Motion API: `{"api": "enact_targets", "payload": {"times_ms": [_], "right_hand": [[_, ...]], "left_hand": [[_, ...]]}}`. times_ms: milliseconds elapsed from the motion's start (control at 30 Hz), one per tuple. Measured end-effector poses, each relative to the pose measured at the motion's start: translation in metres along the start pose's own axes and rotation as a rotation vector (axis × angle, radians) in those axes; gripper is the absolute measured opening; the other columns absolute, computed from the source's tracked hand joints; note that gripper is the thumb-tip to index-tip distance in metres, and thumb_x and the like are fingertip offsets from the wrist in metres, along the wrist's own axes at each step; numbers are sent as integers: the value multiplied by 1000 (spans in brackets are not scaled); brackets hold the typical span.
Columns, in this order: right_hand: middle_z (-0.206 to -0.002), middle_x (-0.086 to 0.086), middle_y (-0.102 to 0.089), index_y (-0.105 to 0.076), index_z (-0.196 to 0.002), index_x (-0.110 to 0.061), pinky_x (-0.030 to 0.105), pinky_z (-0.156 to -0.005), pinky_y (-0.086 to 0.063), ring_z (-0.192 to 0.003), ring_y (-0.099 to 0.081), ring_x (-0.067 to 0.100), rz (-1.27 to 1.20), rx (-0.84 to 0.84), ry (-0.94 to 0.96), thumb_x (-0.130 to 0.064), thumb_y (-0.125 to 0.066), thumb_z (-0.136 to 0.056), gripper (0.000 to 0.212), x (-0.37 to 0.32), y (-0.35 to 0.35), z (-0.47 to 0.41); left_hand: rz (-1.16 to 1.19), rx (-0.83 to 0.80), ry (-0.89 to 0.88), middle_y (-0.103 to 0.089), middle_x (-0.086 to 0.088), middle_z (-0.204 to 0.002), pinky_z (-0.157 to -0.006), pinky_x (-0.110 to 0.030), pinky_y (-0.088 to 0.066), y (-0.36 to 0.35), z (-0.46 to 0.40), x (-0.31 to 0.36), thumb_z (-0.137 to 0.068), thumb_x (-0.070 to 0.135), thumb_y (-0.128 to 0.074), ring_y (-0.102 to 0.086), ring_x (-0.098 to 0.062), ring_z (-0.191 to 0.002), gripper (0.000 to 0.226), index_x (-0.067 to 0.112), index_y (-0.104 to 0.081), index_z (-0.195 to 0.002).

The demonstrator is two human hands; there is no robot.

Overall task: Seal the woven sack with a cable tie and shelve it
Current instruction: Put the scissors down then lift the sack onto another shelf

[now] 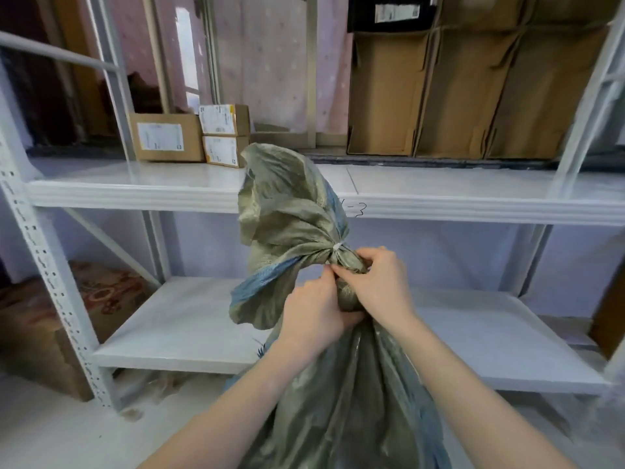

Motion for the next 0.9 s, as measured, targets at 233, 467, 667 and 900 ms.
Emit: {"api": "enact_targets", "payload": {"times_ms": [233,467,667,900], "right_hand": [[-72,1,-70,-71,-83,-11,34,-68,-48,-73,-62,18,27,-40,158,-34,-72,-75,24,-68,32,-20],[-118,-4,-64,-47,-135,-19,-2,-77,-34,-106,-57,6,-57,-75,279,-32,-72,-78,63,-102,89,-28],[-140,8,-46,-16,-145,-24,45,-102,-41,-127,-45,30,582,-187,98,-89,-43,-55,114,-81,133,-12],[-112,7,-64,-40,-131,-25,43,-86,-51,-104,-58,30,533,-85,112,-95,-14,-57,105,-95,141,-7]], "left_hand": [[168,212,-18,-70,-14,-98,-69,-36,-44,67,-27,8,-73,40,-68,-62,-36,-97,42,10,-63,-103],[290,291,-151,-74,-10,-93,-74,-34,-50,128,-56,29,-73,26,-70,-66,-31,-94,23,13,-70,-91],[339,378,-163,-73,-11,-95,-75,-27,-44,181,-81,53,-72,27,-75,-65,-27,-96,26,11,-72,-92],[435,415,-195,-67,-5,-82,-63,-19,-35,220,-93,84,-77,25,-71,-60,-16,-81,22,6,-70,-87]]}}
Point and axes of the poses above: each hand's wrist, its own z-axis away from the middle knuckle, its own y-axis out of the back of the hand, x = y × z, the point moved 1 cm from there along -z, towards the middle knuckle
